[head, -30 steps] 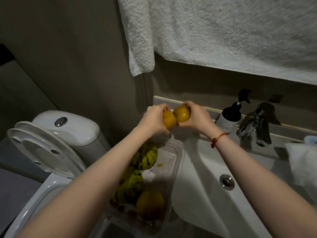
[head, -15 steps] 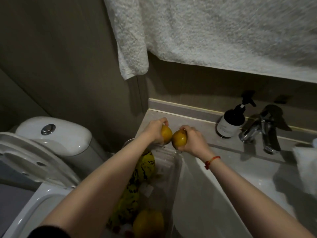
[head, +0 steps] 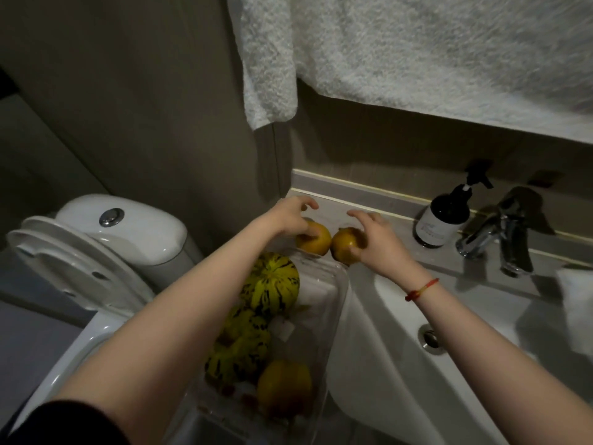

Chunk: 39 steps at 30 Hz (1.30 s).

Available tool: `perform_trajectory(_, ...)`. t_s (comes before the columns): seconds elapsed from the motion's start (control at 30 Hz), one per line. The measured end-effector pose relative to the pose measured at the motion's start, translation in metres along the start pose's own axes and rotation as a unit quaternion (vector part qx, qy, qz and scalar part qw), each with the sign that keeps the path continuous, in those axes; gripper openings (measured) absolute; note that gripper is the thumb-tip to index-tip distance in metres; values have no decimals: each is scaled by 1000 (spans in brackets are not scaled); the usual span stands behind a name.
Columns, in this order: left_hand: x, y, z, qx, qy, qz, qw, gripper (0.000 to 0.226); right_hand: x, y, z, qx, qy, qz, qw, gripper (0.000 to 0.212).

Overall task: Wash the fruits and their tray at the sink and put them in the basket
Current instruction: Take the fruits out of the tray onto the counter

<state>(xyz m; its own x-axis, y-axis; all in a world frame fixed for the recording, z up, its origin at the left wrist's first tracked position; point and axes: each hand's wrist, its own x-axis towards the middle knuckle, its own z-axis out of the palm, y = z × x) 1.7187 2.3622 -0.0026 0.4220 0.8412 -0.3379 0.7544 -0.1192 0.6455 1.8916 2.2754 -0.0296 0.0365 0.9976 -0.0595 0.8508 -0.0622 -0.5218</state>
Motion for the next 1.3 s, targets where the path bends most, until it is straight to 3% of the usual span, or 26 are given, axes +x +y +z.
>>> perform_trajectory(0.07, -9, 0, -8, 2, 42, 16, 999, 48, -27, -26, -2, 29, 52, -59, 996, 42)
perform_trajectory(0.1, -14, 0, -13, 4, 63, 26, 998, 45, -43, -39, 0, 47, 35, -97, 994, 31)
perform_trajectory(0.17, -26, -2, -21, -2, 92, 41, 995, 39, -81, -59, 13, 54, -82, -165, 981, 21)
perform_trajectory(0.23, -38, -7, -26, -10, 115, 51, 992, 34, -110, -69, 30, 16, -228, -184, 956, 31)
perform_trajectory(0.3, -49, -14, -28, -7, 130, 55, 990, 32, -126, -68, 45, -18, -284, -194, 939, 47)
perform_trajectory(0.47, -63, -27, -20, 16, 109, 28, 994, 34, -131, -66, 69, -96, -254, -214, 939, 68)
perform_trajectory(0.57, -66, -34, -12, 5, 91, 13, 996, 34, -127, -67, 75, -74, -256, -202, 942, 68)
perform_trajectory(0.7, -73, -38, -9, -15, 85, 20, 996, 33, -112, -58, 53, -47, -203, -171, 963, 59)
perform_trajectory(0.8, -85, -34, -12, -80, 22, 65, 994, 29, -87, -53, 20, 1, -131, -128, 983, 56)
perform_trajectory(0.93, -94, -21, -22, -158, -70, 113, 978, 38, -39, -63, -8, 40, -46, -99, 993, 69)
perform_trajectory(1.03, -83, -18, -34, -170, -15, 138, 976, 46, -5, -76, -13, 70, -6, -107, 992, 68)
perform_trajectory(1.1, -67, -23, -44, -121, 51, 135, 982, 49, 20, -83, -8, 66, 10, -109, 992, 68)
perform_trajectory(1.3, -9, -51, -44, -44, 90, 64, 993, 51, 84, -85, 31, 42, -53, -62, 996, 68)
